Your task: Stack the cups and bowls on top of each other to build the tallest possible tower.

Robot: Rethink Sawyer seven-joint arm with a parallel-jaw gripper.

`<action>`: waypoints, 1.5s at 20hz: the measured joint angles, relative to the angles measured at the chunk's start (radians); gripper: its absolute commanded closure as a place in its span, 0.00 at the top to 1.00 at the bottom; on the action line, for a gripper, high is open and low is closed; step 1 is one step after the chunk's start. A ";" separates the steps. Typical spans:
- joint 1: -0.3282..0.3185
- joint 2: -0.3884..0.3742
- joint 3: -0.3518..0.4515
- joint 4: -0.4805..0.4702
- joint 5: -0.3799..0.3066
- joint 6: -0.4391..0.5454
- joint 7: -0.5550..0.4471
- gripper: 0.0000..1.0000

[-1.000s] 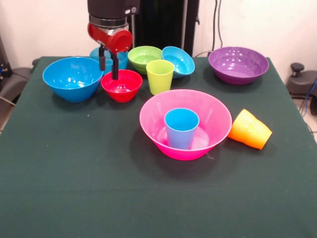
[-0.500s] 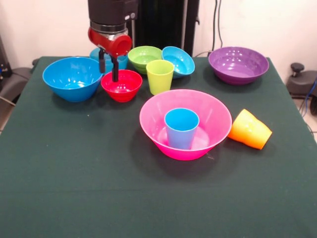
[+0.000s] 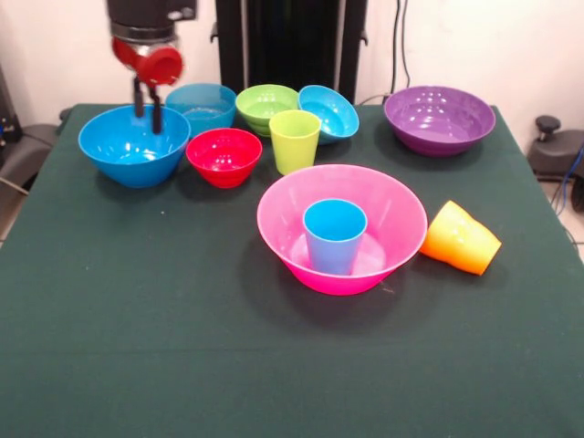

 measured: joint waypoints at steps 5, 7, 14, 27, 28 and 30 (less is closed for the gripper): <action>-0.091 -0.031 0.035 -0.001 0.000 0.048 -0.069 1.00; -0.111 -0.035 0.041 -0.003 0.000 0.063 -0.097 1.00; -0.041 0.007 0.024 -0.003 -0.001 0.050 -0.113 1.00; 0.104 0.157 -0.057 -0.004 -0.006 -0.139 -0.113 1.00; 0.102 0.162 -0.061 -0.003 -0.006 -0.139 -0.113 1.00; 0.098 0.166 -0.066 -0.004 -0.006 -0.139 -0.113 1.00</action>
